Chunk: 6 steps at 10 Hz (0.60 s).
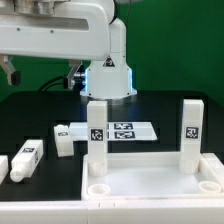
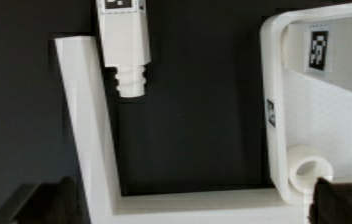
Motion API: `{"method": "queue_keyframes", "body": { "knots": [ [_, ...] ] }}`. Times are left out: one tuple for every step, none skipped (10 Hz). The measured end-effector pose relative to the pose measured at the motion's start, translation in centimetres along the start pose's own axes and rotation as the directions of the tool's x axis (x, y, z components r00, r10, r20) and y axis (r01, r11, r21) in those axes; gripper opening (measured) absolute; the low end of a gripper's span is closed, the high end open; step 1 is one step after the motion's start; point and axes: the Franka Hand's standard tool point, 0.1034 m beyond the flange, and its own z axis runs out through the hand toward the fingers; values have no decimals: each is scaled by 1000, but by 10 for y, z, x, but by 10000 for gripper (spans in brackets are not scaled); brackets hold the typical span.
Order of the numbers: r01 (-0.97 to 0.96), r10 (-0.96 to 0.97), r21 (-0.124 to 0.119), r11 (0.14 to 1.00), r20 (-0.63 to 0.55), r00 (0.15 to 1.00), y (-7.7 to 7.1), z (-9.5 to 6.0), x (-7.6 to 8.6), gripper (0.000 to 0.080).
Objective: Assemble desk
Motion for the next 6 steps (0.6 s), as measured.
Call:
{"method": "queue_keyframes", "body": {
  "knots": [
    [-16, 16, 51, 999, 10, 1000, 6, 6, -9, 649],
    [-27, 23, 98, 995, 35, 999, 17, 16, -26, 649],
    [-42, 32, 137, 990, 76, 997, 21, 27, -44, 649],
    [-52, 36, 144, 988, 115, 993, 22, 33, -54, 649],
    [-58, 44, 131, 990, 112, 993, 16, 33, -52, 649],
    [-54, 40, 133, 990, 112, 993, 16, 33, -52, 649]
  ]
}}
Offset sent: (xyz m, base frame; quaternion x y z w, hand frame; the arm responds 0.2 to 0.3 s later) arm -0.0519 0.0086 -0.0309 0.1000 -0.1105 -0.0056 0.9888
